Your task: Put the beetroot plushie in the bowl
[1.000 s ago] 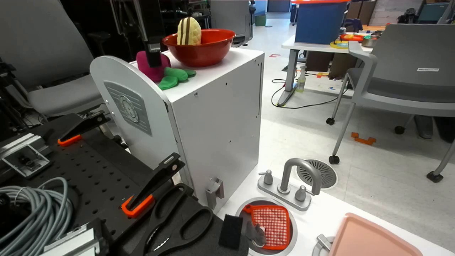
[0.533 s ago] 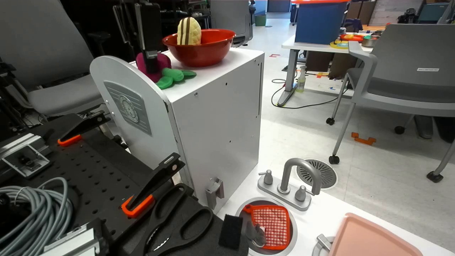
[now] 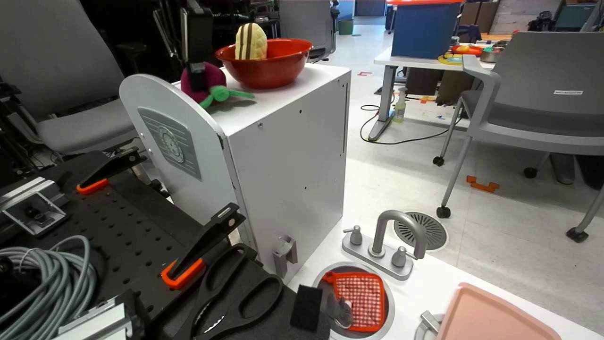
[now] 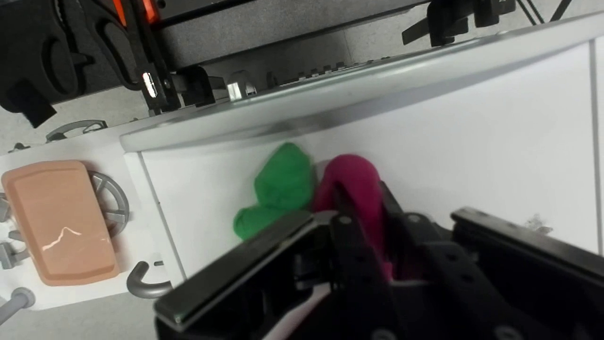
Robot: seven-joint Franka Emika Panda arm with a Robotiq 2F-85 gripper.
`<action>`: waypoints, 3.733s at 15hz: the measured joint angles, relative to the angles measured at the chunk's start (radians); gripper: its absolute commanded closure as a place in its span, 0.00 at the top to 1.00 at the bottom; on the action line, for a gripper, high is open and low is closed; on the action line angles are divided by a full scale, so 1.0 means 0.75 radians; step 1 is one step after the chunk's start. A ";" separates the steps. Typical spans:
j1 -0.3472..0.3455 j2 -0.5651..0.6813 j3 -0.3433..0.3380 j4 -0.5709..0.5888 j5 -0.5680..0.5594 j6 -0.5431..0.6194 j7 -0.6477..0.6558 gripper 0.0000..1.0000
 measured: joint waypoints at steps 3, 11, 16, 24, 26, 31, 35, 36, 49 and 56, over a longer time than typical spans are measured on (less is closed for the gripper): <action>0.000 -0.027 0.000 0.000 -0.001 0.000 0.002 0.03; 0.000 -0.190 0.007 -0.026 -0.071 0.000 0.073 0.03; -0.009 -0.256 0.010 -0.056 -0.092 0.000 0.115 0.03; -0.116 -0.282 0.007 -0.063 -0.187 -0.006 0.168 0.03; -0.146 -0.282 0.005 -0.049 -0.207 -0.013 0.175 0.03; -0.182 -0.281 0.003 0.000 -0.222 -0.015 0.189 0.03; -0.182 -0.268 0.002 0.031 -0.222 -0.018 0.200 0.03; -0.182 -0.258 0.001 0.039 -0.221 -0.022 0.205 0.03; -0.135 -0.150 -0.008 0.184 -0.244 -0.105 0.225 0.03; -0.065 -0.280 0.097 0.183 -0.325 -0.104 0.293 0.03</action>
